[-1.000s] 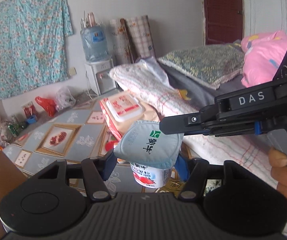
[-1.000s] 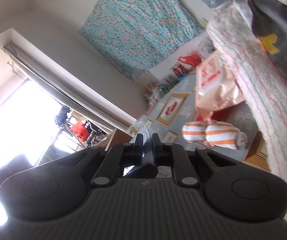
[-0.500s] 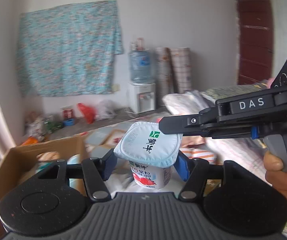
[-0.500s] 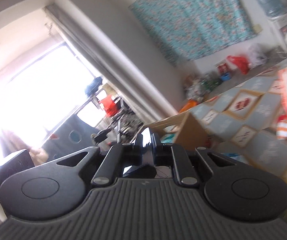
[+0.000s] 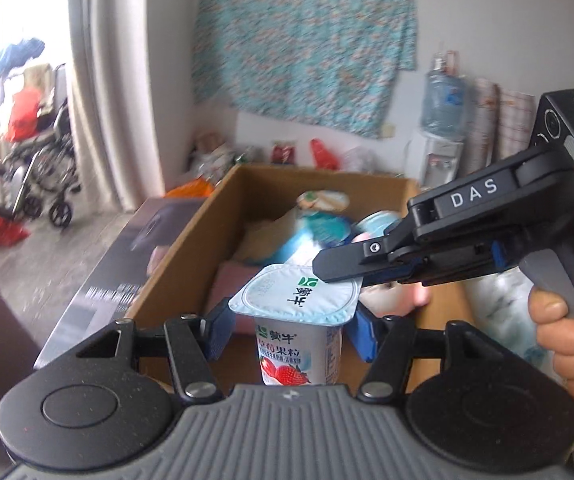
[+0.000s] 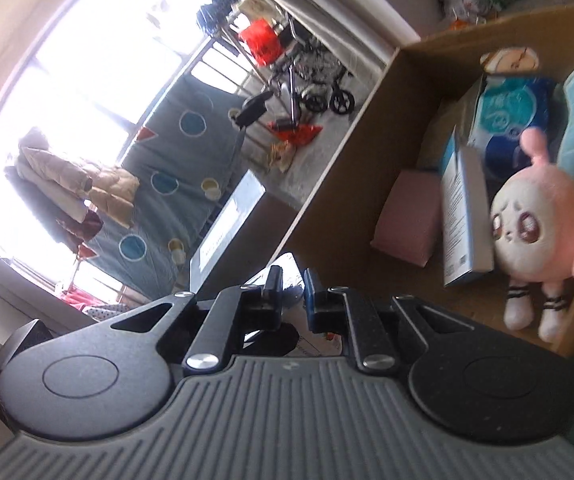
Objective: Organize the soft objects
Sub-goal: 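Lower the yogurt cup into the box and open the right gripper, then withdraw the right gripper to the orange-striped towel roll on the table, then close the right gripper around the orange-striped towel roll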
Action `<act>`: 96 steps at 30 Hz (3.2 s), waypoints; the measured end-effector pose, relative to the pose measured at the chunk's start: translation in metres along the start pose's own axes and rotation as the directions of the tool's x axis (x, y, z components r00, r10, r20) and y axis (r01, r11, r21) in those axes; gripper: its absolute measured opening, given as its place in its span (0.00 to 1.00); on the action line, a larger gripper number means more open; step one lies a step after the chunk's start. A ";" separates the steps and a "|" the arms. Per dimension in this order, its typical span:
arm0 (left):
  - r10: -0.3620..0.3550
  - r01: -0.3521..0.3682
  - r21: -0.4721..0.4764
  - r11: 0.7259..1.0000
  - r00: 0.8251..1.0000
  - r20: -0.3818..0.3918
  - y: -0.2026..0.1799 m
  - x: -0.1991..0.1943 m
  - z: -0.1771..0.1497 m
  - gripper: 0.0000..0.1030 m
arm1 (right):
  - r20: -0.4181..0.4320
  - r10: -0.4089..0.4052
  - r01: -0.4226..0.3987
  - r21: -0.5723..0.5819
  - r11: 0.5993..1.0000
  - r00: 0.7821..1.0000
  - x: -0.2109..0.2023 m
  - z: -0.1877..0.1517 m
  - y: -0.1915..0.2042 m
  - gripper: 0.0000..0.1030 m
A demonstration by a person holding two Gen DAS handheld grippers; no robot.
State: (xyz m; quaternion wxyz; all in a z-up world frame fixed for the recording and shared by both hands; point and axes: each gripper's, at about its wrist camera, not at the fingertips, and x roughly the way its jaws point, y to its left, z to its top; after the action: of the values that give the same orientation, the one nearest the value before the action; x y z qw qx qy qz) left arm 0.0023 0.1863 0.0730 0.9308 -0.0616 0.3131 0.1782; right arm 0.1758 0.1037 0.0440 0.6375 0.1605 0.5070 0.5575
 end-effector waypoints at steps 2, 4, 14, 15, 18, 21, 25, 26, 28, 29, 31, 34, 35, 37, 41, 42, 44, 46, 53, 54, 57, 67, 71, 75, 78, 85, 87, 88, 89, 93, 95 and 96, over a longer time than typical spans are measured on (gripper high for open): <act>0.014 -0.015 -0.032 0.999 1.000 -0.023 0.018 0.008 -0.007 0.59 | -0.041 -0.001 0.003 0.031 1.000 0.999 0.023 0.002 -0.003 0.12; 0.019 -0.020 -0.043 0.999 0.999 -0.040 0.028 0.017 -0.009 0.59 | -0.075 -0.006 0.011 0.066 0.998 0.997 0.040 0.005 -0.008 0.12; 0.010 -0.011 -0.010 1.000 0.994 -0.109 0.043 0.048 -0.025 0.61 | -0.146 -0.067 0.089 0.149 0.985 0.987 0.097 0.010 -0.036 0.14; 0.017 -0.016 0.011 1.000 0.995 -0.098 0.044 0.048 -0.026 0.65 | -0.150 -0.077 0.100 0.149 0.984 0.986 0.099 0.010 -0.036 0.15; 0.057 -0.057 0.057 0.997 0.998 -0.012 0.037 0.038 -0.026 0.82 | -0.153 -0.087 0.111 0.154 0.982 0.984 0.107 0.009 -0.038 0.14; 0.075 -0.078 0.101 0.992 0.997 0.032 0.033 0.029 -0.023 0.82 | -0.152 -0.093 0.116 0.156 0.981 0.984 0.109 0.010 -0.041 0.14; 0.060 -0.062 0.071 0.996 0.998 0.037 0.037 0.023 -0.021 0.82 | -0.140 -0.080 0.101 0.153 0.983 0.987 0.106 0.012 -0.042 0.15; 0.053 -0.055 0.059 0.997 0.998 0.040 0.039 0.021 -0.022 0.82 | -0.135 -0.077 0.097 0.150 0.984 0.988 0.103 0.012 -0.042 0.15; 0.047 -0.049 0.033 0.998 0.998 0.044 0.042 0.016 -0.021 0.83 | -0.120 -0.070 0.087 0.144 0.986 0.990 0.096 0.014 -0.040 0.15; 0.044 -0.045 0.019 0.999 0.998 0.048 0.044 0.014 -0.020 0.83 | -0.110 -0.066 0.081 0.140 0.987 0.992 0.091 0.015 -0.038 0.15; 0.035 -0.034 -0.004 0.999 0.998 0.057 0.045 0.008 -0.021 0.84 | -0.082 -0.053 0.063 0.122 0.990 0.995 0.078 0.016 -0.032 0.15; 0.001 0.000 -0.017 1.000 0.997 0.079 0.041 -0.001 -0.021 0.86 | -0.020 -0.032 0.034 0.082 0.996 0.999 0.045 0.013 -0.025 0.19; -0.013 0.014 -0.015 1.000 0.996 0.085 0.038 -0.003 -0.021 0.87 | 0.004 -0.024 0.024 0.070 0.997 1.000 0.032 0.011 -0.022 0.21; -0.053 0.054 -0.010 0.998 0.994 0.095 0.028 -0.006 -0.019 0.87 | 0.048 -0.013 0.011 0.056 0.998 0.999 0.006 0.006 -0.019 0.23; -0.162 0.161 0.023 0.987 0.981 0.102 -0.002 -0.007 -0.014 0.87 | 0.146 -0.021 0.019 0.018 1.000 0.989 -0.055 -0.009 -0.015 0.27; -0.189 0.186 0.034 0.982 0.976 0.106 -0.011 -0.008 -0.013 0.87 | 0.177 -0.037 0.037 0.006 0.999 0.984 -0.073 -0.013 -0.014 0.28; -0.237 0.232 0.056 0.971 0.965 0.114 -0.029 -0.008 -0.010 0.87 | 0.242 -0.085 0.092 -0.015 0.996 0.967 -0.112 -0.024 -0.016 0.31; -0.293 0.285 0.080 0.955 0.949 0.116 -0.051 -0.007 -0.009 0.88 | 0.305 -0.154 0.168 -0.021 0.986 0.940 -0.149 -0.035 -0.018 0.33; -0.444 0.418 0.207 0.884 0.891 0.098 -0.140 0.010 -0.020 0.88 | 0.441 -0.404 0.424 0.057 0.904 0.802 -0.268 -0.081 -0.040 0.43; -0.455 0.427 0.227 0.875 0.886 0.091 -0.153 0.014 -0.022 0.88 | 0.451 -0.431 0.450 0.071 0.890 0.781 -0.281 -0.087 -0.045 0.45; -0.498 0.471 0.252 0.845 0.866 0.051 -0.183 0.027 -0.024 0.88 | 0.467 -0.509 0.520 0.116 0.846 0.723 -0.314 -0.105 -0.061 0.49; -0.535 0.527 0.393 0.753 0.839 -0.099 -0.286 0.064 -0.031 0.88 | 0.356 -0.662 0.691 0.059 0.720 0.660 -0.354 -0.099 -0.131 0.68; -0.509 0.517 0.419 0.746 0.849 -0.142 -0.309 0.073 -0.028 0.88 | 0.309 -0.718 0.771 -0.091 0.630 0.624 -0.341 -0.065 -0.160 0.77; -0.462 0.478 0.488 0.730 0.872 -0.164 -0.325 0.081 -0.024 0.88 | 0.241 -0.742 0.779 -0.142 0.611 0.626 -0.324 -0.029 -0.207 0.77; -0.419 0.450 0.539 0.712 0.888 -0.189 -0.334 0.087 -0.020 0.85 | 0.179 -0.772 0.792 -0.172 0.586 0.610 -0.305 -0.008 -0.244 0.77; -0.400 0.462 0.554 0.693 0.885 -0.238 -0.342 0.105 -0.010 0.84 | 0.103 -0.785 0.787 -0.183 0.589 0.611 -0.283 0.003 -0.296 0.61; -0.398 0.466 0.564 0.681 0.883 -0.249 -0.347 0.109 -0.009 0.84 | 0.102 -0.790 0.795 -0.131 0.592 0.604 -0.290 0.000 -0.302 0.46; -0.397 0.470 0.571 0.673 0.881 -0.257 -0.350 0.112 -0.009 0.84 | 0.107 -0.778 0.785 -0.095 0.612 0.619 -0.296 -0.002 -0.304 0.46; -0.399 0.478 0.575 0.664 0.877 -0.268 -0.353 0.114 -0.009 0.84 | 0.112 -0.766 0.774 -0.060 0.631 0.633 -0.302 -0.004 -0.305 0.44; -0.415 0.530 0.575 0.623 0.847 -0.332 -0.368 0.125 -0.013 0.84 | 0.165 -0.723 0.723 0.068 0.687 0.671 -0.324 -0.018 -0.307 0.41; -0.419 0.550 0.582 0.599 0.835 -0.358 -0.378 0.131 -0.016 0.84 | 0.192 -0.692 0.686 0.107 0.719 0.696 -0.331 -0.026 -0.308 0.41; -0.417 0.557 0.587 0.588 0.830 -0.370 -0.383 0.134 -0.017 0.84 | 0.203 -0.682 0.674 0.117 0.729 0.703 -0.333 -0.029 -0.309 0.41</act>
State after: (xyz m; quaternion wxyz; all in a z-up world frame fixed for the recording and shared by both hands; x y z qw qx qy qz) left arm 0.2335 -0.1341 -0.0207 0.8654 0.1784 0.4148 -0.2171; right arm 0.3662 -0.2991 -0.0511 0.8493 0.0375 0.4619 0.2527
